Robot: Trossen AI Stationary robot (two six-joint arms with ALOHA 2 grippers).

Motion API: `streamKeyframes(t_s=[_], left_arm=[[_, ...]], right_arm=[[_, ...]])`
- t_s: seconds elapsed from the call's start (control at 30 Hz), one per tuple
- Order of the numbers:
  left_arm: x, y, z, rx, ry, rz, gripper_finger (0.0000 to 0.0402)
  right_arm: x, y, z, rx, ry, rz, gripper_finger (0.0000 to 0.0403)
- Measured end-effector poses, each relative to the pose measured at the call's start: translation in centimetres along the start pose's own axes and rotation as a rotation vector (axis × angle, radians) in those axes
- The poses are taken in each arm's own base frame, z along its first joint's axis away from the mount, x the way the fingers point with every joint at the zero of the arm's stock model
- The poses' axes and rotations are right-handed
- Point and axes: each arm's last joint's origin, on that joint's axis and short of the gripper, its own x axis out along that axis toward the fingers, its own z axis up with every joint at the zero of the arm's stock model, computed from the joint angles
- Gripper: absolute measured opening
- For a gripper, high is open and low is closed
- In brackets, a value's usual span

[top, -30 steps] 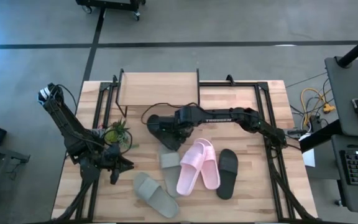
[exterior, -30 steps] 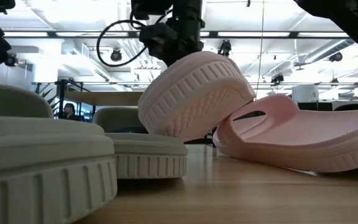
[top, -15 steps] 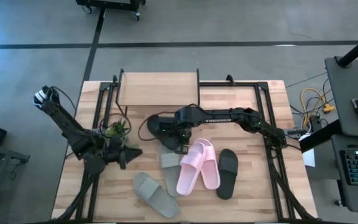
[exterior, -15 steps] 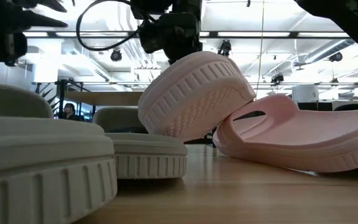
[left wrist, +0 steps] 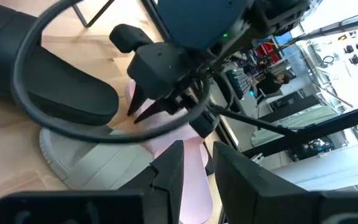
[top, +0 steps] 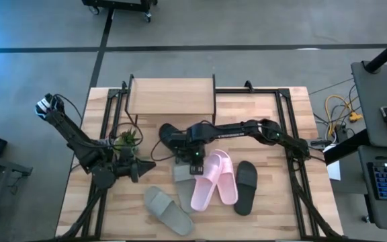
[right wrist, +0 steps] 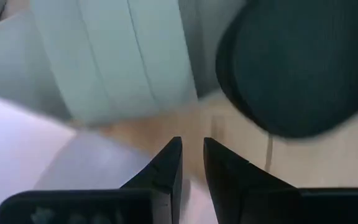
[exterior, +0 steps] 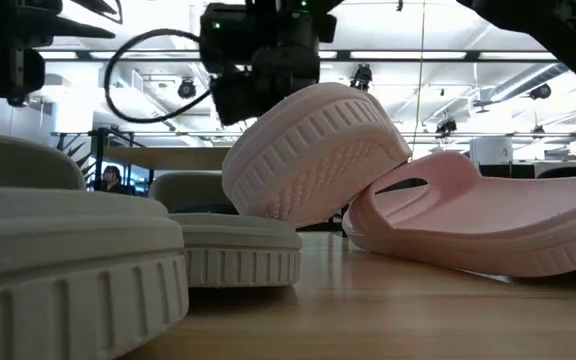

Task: Pick and place slides into the shelf
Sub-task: Move the left black slider under the shelf

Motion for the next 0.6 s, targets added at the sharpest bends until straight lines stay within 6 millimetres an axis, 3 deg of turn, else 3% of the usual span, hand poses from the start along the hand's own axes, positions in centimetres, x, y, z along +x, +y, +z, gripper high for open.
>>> streamKeyframes(t_s=[0.27,0.6], left_arm=[[0.2,0.3,-0.3,0.024,0.007,0.012,0.0072],[0.2,0.3,-0.4,0.051,0.012,0.013,0.0072]], right_arm=[[0.4,-0.7,1.5,-0.005,-0.168,-0.107,0.0058],[1.7,-2.2,3.0,-0.062,-0.250,-0.122,0.0059]])
